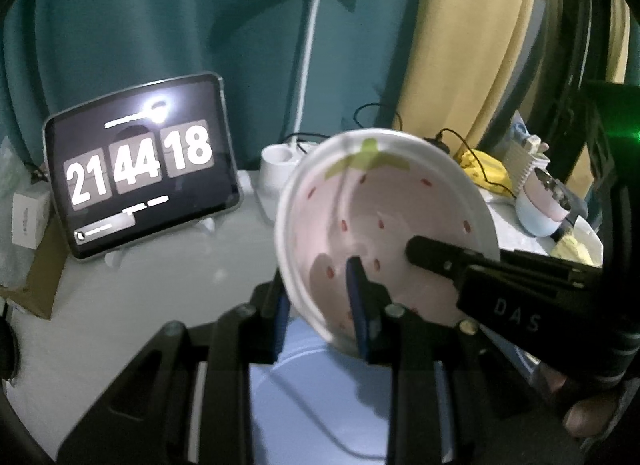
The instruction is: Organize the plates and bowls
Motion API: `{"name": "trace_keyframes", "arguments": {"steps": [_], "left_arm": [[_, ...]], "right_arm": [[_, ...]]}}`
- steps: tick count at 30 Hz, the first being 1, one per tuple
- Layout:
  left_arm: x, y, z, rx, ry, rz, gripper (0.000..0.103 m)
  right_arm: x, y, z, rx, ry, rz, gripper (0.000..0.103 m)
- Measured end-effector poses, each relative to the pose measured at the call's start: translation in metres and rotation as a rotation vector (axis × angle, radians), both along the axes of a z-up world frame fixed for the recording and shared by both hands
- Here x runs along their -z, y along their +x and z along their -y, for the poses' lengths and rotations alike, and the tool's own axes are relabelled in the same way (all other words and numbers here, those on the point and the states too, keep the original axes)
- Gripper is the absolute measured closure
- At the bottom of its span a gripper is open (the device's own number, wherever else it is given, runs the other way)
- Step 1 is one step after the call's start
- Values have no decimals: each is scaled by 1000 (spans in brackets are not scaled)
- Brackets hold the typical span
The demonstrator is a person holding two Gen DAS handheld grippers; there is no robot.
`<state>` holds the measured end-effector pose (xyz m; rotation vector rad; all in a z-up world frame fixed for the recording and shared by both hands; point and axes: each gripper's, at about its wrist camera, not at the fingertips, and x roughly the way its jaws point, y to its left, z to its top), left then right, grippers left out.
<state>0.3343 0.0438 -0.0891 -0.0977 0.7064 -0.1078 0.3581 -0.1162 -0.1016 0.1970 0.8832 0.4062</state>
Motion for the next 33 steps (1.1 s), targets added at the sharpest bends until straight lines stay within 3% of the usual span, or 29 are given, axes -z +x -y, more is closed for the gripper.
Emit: {"name": "trace_keyframes", "arguments": {"steps": [33], "left_arm": [[0,-12,109,148,43,-28,75]], "right_arm": [[0,-24,112,135,37,-1,87]]}}
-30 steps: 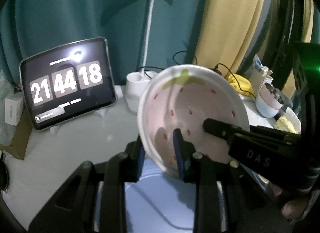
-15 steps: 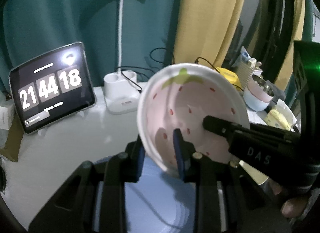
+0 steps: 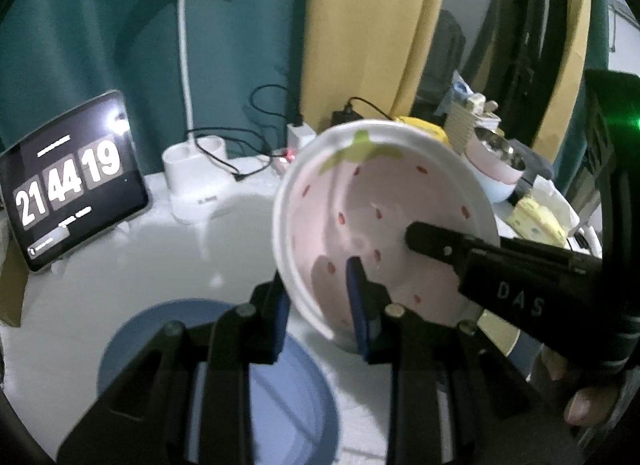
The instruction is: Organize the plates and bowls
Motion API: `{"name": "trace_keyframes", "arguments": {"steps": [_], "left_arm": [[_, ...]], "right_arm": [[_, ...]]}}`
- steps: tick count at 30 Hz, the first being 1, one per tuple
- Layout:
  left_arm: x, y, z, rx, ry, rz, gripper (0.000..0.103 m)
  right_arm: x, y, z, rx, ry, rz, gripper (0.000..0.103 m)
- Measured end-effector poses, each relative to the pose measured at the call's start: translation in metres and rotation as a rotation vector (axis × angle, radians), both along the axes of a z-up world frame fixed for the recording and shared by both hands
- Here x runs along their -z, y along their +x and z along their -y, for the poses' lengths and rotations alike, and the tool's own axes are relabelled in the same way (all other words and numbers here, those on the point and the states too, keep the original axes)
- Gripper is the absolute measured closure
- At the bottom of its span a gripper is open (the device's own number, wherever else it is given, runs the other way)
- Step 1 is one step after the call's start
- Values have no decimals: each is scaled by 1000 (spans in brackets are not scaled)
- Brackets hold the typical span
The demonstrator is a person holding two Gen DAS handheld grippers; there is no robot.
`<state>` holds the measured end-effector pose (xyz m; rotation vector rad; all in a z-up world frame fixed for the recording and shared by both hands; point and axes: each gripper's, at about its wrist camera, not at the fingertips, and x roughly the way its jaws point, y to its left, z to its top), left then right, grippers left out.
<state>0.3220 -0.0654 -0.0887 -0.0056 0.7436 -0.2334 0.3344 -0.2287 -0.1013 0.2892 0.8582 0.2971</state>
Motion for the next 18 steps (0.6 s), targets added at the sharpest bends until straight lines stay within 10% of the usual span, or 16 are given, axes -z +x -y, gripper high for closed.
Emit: {"name": "trace_keyframes", "arguments": {"steps": [18], "left_arm": [[18,-8,56,92,37,-40,75]], "right_arm": [[21,-18,51,74,-1,-40,87]]}}
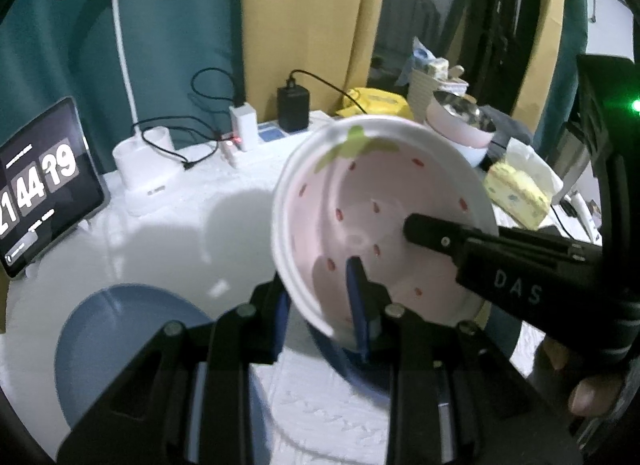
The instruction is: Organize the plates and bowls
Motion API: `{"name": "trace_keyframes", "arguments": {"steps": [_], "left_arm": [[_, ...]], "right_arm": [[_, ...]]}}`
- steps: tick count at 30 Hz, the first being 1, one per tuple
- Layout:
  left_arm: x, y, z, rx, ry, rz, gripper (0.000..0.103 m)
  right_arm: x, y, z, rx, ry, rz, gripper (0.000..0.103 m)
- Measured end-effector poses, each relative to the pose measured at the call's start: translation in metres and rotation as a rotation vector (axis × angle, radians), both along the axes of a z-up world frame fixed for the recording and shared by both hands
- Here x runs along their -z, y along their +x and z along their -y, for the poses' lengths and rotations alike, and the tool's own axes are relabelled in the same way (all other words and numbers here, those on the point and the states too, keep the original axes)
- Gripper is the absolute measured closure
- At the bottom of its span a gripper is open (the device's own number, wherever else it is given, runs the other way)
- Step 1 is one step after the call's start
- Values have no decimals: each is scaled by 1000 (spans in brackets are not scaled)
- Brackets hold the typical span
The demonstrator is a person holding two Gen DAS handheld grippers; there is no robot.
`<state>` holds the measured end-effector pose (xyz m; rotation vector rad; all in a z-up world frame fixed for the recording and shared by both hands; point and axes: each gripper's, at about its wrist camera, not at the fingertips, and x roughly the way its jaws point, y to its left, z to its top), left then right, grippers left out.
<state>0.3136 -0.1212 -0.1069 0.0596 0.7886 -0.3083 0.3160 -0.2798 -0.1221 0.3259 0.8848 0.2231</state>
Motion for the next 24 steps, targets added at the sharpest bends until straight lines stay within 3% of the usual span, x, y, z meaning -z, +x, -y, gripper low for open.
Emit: {"name": "trace_keyframes", "arguments": {"steps": [24], "left_arm": [[20,-13,36,38,93,-6,74]], "right_arm": [[18,-20,29,47,-8,-41,86]]}}
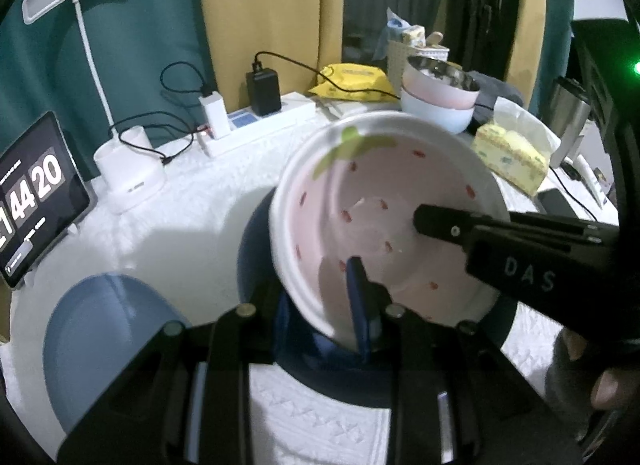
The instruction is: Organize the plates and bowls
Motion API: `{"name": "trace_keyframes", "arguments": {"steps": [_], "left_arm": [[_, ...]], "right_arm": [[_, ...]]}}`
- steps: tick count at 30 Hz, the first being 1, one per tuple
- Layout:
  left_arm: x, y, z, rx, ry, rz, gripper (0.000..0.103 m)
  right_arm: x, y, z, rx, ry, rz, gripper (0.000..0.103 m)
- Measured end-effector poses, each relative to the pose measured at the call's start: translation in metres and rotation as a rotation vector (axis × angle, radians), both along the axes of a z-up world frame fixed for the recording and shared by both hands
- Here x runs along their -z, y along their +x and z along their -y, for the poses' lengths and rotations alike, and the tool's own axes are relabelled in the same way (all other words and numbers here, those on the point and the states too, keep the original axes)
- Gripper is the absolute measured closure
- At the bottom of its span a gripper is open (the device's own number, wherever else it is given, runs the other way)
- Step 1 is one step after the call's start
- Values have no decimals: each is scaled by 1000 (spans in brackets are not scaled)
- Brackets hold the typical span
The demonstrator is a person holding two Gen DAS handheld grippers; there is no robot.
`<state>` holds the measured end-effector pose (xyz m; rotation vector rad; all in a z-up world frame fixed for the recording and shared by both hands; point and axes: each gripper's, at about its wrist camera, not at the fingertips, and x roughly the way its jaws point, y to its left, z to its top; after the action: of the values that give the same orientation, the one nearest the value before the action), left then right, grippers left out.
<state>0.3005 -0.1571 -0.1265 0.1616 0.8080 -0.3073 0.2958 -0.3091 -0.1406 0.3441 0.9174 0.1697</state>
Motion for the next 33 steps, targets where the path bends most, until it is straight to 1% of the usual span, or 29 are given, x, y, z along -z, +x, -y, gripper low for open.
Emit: {"name": "trace_keyframes", "arguments": {"steps": [3,7,18,21,24,25,26,30,33], "left_arm": [[3,3,-5,-15,-9,-21,74],[0,2,-9,-26,-8,-12,74],[-11,0,-22,-28,-55,-4,73],[-12,0,-25,-29,-63,-3,73],[-13,0,-27,-32,-68,-1,73],[-13,0,-28,-33,-70,-2,73],[-14,0,-29,-34,-73,0,73],[-16,0,-36,-42,-87,1,73],[-18,0,-41,-52,-96,5,73]], "right_arm": [[0,-1,-1,4,-19,2,85],[-1,-1,-1,-17,-3,8,75],[-7,-4,-3,-10,-12,7,74],[-10,-7,-4,-11,-27,18,73],[-14,-9,-6,-14,-45,32,67],[-17,-11,-7,-2,-72,47,62],[-21,-14,-7,5,-89,66,61],[-34,-18,-5,2,-101,104,60],[-39,-18,-2,7,-106,112,60]]}}
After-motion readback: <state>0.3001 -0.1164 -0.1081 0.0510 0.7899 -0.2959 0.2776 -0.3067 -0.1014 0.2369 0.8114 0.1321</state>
